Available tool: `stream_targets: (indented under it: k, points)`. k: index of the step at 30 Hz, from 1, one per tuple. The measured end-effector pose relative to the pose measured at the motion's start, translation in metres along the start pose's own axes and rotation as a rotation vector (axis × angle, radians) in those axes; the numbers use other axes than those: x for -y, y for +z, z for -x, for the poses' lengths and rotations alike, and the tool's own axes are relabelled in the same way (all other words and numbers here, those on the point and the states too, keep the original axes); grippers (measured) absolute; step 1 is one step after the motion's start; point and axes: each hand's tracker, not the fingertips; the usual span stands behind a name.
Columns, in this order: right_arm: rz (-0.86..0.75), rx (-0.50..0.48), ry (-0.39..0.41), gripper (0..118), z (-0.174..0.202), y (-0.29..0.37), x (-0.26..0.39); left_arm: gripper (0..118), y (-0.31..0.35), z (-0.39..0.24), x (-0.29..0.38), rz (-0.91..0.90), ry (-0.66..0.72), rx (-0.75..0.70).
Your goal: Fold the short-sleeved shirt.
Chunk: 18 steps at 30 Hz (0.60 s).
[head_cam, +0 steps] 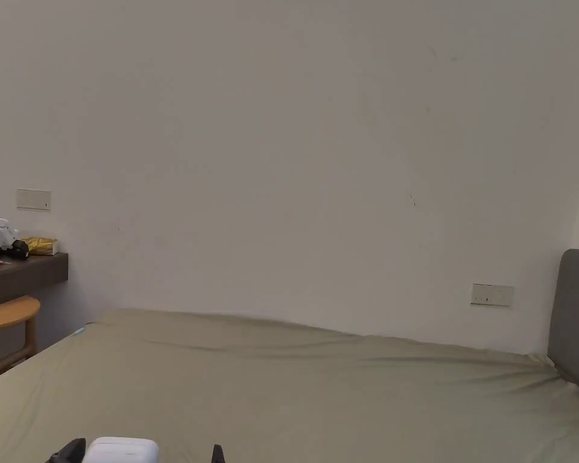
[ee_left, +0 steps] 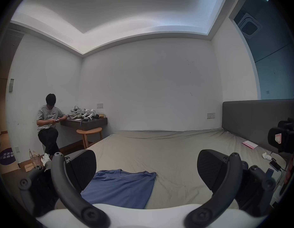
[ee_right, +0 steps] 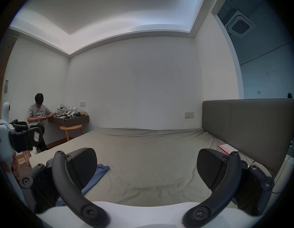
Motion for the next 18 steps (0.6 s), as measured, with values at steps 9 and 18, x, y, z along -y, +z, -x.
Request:
stream_targets:
  k: [9,18]
  points:
    - [-0.2,0.271,0.475,118,0.037,0.005,0.004,118,0.006,0.012,-0.008,-0.027,0.276,0.103]
    - [-0.278,0.185,1.052,118,0.088,0.005,0.046,118,-0.022,0.054,0.051,0.231,1.021,0.292]
